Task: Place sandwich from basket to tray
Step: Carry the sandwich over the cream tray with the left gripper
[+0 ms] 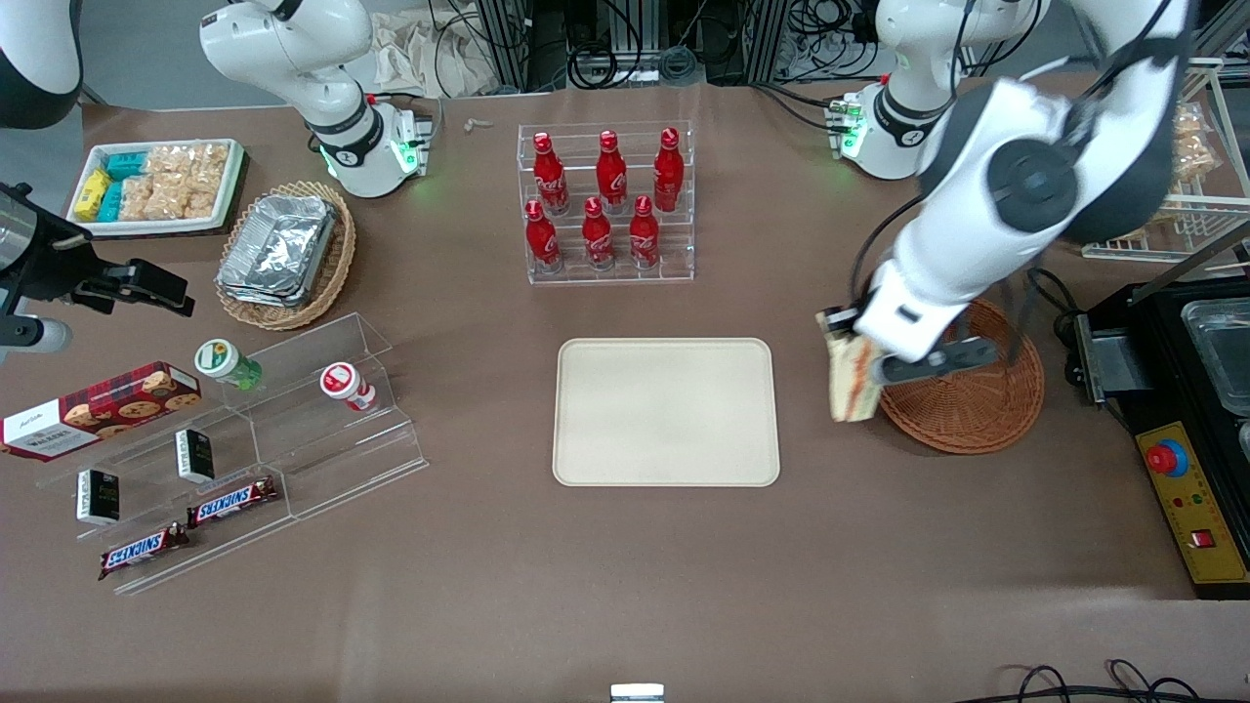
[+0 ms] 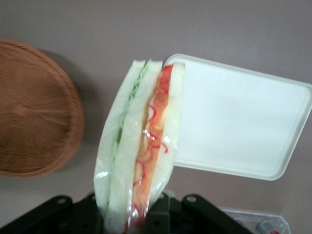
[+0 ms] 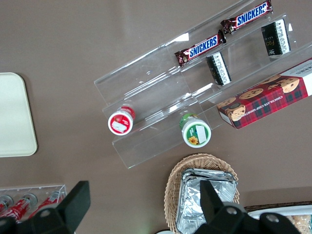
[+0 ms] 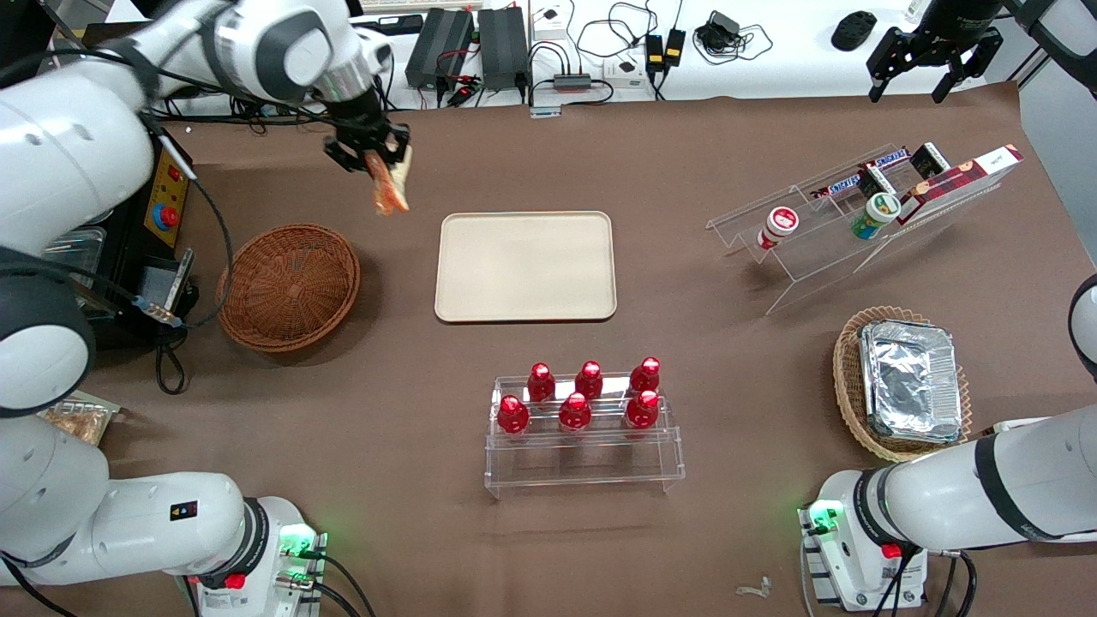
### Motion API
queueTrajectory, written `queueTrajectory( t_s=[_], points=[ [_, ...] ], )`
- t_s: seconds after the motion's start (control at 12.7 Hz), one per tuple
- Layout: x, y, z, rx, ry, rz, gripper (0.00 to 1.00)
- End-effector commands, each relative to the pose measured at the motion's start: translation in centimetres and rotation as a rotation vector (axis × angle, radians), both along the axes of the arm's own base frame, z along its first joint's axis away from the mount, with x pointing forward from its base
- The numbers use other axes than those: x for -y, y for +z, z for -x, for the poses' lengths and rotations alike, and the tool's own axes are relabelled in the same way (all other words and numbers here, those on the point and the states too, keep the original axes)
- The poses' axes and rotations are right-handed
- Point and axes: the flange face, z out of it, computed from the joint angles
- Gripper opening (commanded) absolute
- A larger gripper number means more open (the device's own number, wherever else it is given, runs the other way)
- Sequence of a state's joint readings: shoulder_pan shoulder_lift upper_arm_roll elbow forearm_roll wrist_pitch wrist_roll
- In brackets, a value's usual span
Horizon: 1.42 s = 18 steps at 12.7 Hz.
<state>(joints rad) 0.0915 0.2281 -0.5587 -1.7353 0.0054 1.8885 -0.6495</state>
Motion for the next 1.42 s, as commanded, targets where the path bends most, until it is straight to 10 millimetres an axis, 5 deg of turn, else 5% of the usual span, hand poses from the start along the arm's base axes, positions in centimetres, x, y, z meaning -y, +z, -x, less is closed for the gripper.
queueTrajectory(
  t_s=[0.0, 0.24, 0.55, 1.11, 1.26, 1.34],
  points=[
    [3.0, -7.0, -0.4, 0.015, 0.015, -0.007, 0.0],
    [4.8, -13.0, -0.8, 0.015, -0.005, -0.009, 0.0],
    [6.0, -18.5, -1.0, 0.032, -0.001, -0.041, 0.0],
    [8.0, -21.6, -0.2, 0.043, 0.007, -0.054, 0.0],
    [8.0, -22.2, -0.1, 0.056, 0.019, -0.079, 0.17],
    [7.9, -22.6, -0.3, 0.064, 0.028, -0.091, 0.39]
  ],
)
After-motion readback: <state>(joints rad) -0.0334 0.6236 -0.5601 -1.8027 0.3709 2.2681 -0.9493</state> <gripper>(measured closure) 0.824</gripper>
